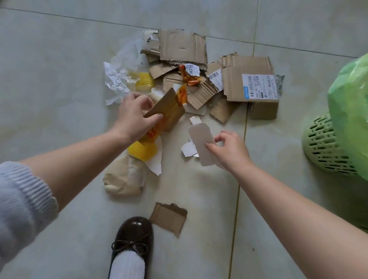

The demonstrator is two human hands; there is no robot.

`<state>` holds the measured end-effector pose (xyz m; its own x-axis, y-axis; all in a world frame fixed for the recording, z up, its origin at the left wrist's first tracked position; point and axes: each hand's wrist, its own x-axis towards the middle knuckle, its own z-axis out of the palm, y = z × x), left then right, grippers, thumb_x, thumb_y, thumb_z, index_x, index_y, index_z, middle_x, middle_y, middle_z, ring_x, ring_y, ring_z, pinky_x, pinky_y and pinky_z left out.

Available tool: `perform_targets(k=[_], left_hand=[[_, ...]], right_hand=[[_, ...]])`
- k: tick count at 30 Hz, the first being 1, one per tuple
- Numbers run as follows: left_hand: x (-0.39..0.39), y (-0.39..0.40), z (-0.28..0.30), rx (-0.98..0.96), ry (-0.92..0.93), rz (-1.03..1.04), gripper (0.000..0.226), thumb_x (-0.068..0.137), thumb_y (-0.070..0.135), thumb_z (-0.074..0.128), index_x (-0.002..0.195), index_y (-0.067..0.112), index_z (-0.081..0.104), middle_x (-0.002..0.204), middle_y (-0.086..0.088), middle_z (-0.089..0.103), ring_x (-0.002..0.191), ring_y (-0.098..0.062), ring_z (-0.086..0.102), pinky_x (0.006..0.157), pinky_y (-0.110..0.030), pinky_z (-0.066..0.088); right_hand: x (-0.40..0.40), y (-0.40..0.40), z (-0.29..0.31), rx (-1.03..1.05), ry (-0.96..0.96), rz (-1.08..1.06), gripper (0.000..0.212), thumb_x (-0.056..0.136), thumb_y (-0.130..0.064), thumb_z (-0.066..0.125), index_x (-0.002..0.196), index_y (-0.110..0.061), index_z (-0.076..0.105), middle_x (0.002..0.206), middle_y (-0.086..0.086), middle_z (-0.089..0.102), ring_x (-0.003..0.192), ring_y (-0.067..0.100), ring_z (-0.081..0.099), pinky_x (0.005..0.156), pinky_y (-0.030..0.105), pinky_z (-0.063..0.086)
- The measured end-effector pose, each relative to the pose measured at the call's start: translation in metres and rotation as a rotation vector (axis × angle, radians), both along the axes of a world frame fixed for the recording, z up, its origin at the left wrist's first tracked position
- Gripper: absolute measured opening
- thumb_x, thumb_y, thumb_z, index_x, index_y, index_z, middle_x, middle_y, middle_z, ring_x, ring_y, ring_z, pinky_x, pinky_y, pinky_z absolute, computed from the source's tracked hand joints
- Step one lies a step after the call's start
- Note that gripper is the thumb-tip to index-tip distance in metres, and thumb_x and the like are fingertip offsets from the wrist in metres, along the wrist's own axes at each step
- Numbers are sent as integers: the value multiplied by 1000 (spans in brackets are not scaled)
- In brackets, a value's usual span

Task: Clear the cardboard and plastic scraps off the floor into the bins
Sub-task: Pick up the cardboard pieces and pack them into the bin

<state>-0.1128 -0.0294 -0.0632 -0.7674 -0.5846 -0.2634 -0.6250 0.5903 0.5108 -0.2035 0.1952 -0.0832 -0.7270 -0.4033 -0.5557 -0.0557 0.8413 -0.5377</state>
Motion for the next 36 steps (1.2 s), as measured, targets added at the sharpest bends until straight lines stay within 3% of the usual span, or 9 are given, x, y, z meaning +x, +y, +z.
perform_targets(k=[4,11,14,16,21,27,30,33,36], left_hand=[[-12,-10,-7,-39,61,42,30,76,30,74,94,11,58,127,-11,41,122,-23,42,97,-22,32],[-27,-26,-21,-67,25,80,63,72,31,77,120,10,41,131,-13,39,117,-28,47,101,-40,42],[-31,-28,-26,-43,5,3,88,71,37,77,141,19,26,143,-10,37,131,-28,37,109,-45,33],[-35,-27,-29,-33,-37,-44,95,68,45,77,143,20,24,146,-10,35,134,-28,33,111,-47,30],[-44,-23,-27,3,-124,67,69,67,44,78,120,13,46,126,-13,43,113,-27,46,94,-36,43],[-40,-21,-9,17,-160,-23,34,78,34,70,85,17,42,88,-6,48,79,-21,44,56,-31,34],[-31,-26,0,103,-76,30,39,77,26,67,65,23,30,67,2,41,72,-21,43,49,-28,31],[-18,-37,21,232,80,131,40,75,25,70,66,25,31,69,5,40,68,-15,42,54,-25,34],[7,-46,35,419,128,232,42,75,30,75,96,24,39,96,0,50,83,-12,52,63,-26,45]], right_hand=[[6,-13,-3,63,103,44,13,83,-34,64,89,-22,64,130,3,48,126,22,38,83,26,31],[7,-30,-6,186,131,94,19,84,-24,61,100,-17,53,119,7,42,109,28,46,71,29,35],[14,-34,-7,199,130,140,29,83,-22,61,108,-16,47,118,8,48,102,31,53,70,31,37],[17,-34,-8,185,93,112,34,83,-22,61,112,-16,43,111,6,56,98,29,55,68,32,39],[22,-29,-3,64,-111,-78,36,85,-22,61,119,-19,51,91,-3,56,89,20,54,71,27,36],[35,-19,16,-38,-86,-26,13,86,-21,61,98,-19,63,89,-2,61,86,20,56,70,27,41],[46,-15,24,-132,-128,-91,10,87,-23,61,95,-17,64,95,2,66,90,22,61,77,35,50],[60,-8,34,-235,-240,-159,19,90,-27,59,103,-16,67,101,2,69,95,20,63,81,34,51],[81,4,33,-219,-291,-138,19,91,-27,57,103,-17,68,99,1,70,93,19,64,81,33,50]])
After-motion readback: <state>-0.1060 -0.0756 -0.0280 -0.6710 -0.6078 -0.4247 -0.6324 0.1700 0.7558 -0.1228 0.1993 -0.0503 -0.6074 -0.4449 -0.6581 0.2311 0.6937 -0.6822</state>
